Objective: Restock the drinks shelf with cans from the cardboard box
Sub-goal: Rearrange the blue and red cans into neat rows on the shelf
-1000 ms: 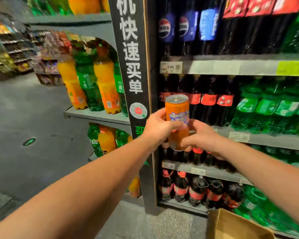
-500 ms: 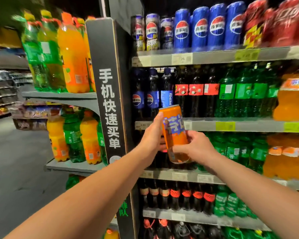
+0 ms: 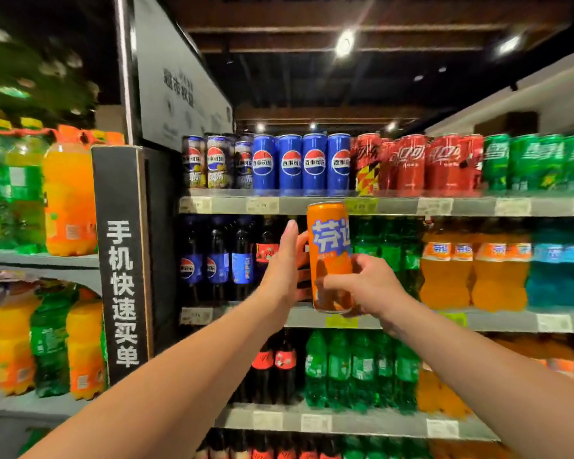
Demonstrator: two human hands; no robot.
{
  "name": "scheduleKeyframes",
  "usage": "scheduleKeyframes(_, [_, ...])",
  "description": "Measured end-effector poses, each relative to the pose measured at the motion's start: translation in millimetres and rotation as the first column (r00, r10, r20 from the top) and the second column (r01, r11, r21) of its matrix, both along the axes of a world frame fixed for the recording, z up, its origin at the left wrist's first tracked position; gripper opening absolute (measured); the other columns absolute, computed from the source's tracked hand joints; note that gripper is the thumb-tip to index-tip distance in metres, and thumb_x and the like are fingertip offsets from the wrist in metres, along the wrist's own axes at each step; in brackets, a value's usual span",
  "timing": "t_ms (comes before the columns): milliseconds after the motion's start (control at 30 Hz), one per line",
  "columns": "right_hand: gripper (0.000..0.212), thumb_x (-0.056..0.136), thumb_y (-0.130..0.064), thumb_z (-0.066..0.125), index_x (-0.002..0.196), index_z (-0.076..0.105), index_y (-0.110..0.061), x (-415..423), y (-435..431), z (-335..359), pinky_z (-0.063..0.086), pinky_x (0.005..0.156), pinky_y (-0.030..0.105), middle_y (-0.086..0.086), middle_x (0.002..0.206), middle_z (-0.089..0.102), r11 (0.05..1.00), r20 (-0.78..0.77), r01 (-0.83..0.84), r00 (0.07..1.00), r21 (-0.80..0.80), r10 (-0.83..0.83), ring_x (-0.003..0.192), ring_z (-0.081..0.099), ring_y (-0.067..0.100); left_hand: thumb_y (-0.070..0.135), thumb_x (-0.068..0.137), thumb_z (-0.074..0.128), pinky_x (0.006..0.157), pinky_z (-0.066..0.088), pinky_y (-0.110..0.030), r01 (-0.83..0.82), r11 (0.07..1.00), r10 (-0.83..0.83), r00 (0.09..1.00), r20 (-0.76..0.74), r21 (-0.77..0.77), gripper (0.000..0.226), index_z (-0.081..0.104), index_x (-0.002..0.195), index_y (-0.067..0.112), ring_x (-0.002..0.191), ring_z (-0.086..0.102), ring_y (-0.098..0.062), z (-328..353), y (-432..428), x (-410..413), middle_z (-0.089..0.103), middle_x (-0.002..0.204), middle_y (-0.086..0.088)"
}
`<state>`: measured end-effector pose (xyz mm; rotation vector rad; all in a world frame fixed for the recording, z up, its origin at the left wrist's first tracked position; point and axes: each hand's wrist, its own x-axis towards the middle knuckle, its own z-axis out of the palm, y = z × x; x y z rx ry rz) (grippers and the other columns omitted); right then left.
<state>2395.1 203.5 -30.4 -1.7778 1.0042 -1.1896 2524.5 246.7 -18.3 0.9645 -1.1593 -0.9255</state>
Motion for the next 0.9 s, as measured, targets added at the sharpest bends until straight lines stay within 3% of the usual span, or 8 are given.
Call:
scheduleKeyframes(133, [0.029, 0.062, -0.023, 0.085, 0.084, 0.066, -0.022, -41, -12, 20, 0.059, 0.061, 0.038, 0.003, 0.087, 0.072, 0.999, 0.008, 0.026, 1.0, -0.032, -0.025, 0.077, 0.07, 0.023, 0.067, 0.092, 0.021, 0.073, 0.053, -0.036, -0.003, 1.0, 0.004, 1.0, 0.018, -0.028, 0.05, 0.064, 0.094, 0.041, 0.09, 0.069, -0.017, 17, -18, -39, 0.075, 0.094, 0.005])
scheduleKeyframes(400, [0.039, 0.068, -0.03, 0.083, 0.1, 0.063, -0.024, -125, -35, 42, 0.054, 0.051, 0.028, -0.001, 0.095, 0.069, 0.997, 0.013, 0.069, 0.998, -0.028, -0.069, 0.084, 0.066, 0.02, 0.076, 0.085, 0.023, 0.092, 0.049, -0.051, 0.054, 0.998, -0.053, 0.997, 0.047, -0.026, 0.052, 0.064, 0.094, 0.045, 0.103, 0.065, -0.024, 40, -56, -119, 0.071, 0.108, -0.001])
scheduleKeyframes(667, [0.035, 0.068, -0.035, 0.083, 0.096, 0.066, -0.024, -189, -70, 58, 0.06, 0.057, 0.034, -0.001, 0.091, 0.072, 0.967, 0.049, 0.251, 0.967, -0.039, -0.249, 0.082, 0.07, 0.02, 0.079, 0.081, 0.02, 0.097, 0.045, -0.051, 0.228, 0.973, -0.224, 0.969, 0.107, -0.025, 0.071, 0.057, 0.125, 0.038, 0.108, 0.061, -0.023, 62, -117, -180, 0.066, 0.119, -0.001])
scheduleKeyframes(767, [0.033, 0.067, -0.034, 0.083, 0.094, 0.068, -0.024, -211, -82, 63, 0.061, 0.062, 0.038, -0.001, 0.088, 0.073, 0.945, 0.058, 0.325, 0.945, -0.037, -0.323, 0.08, 0.071, 0.02, 0.08, 0.079, 0.02, 0.097, 0.045, -0.05, 0.309, 0.951, -0.304, 0.944, 0.125, -0.025, 0.073, 0.055, 0.127, 0.037, 0.109, 0.06, -0.021, 68, -139, -203, 0.065, 0.121, 0.0])
scheduleKeyframes(900, [0.031, 0.069, -0.034, 0.082, 0.094, 0.068, -0.024, -242, -93, 65, 0.06, 0.061, 0.034, -0.001, 0.087, 0.073, 0.913, 0.054, 0.404, 0.914, -0.05, -0.402, 0.079, 0.071, 0.018, 0.08, 0.08, 0.02, 0.075, 0.051, -0.037, 0.405, 0.914, -0.396, 0.906, 0.152, -0.032, 0.068, 0.056, 0.12, 0.039, 0.092, 0.062, -0.011, 73, -163, -234, 0.066, 0.1, 0.01])
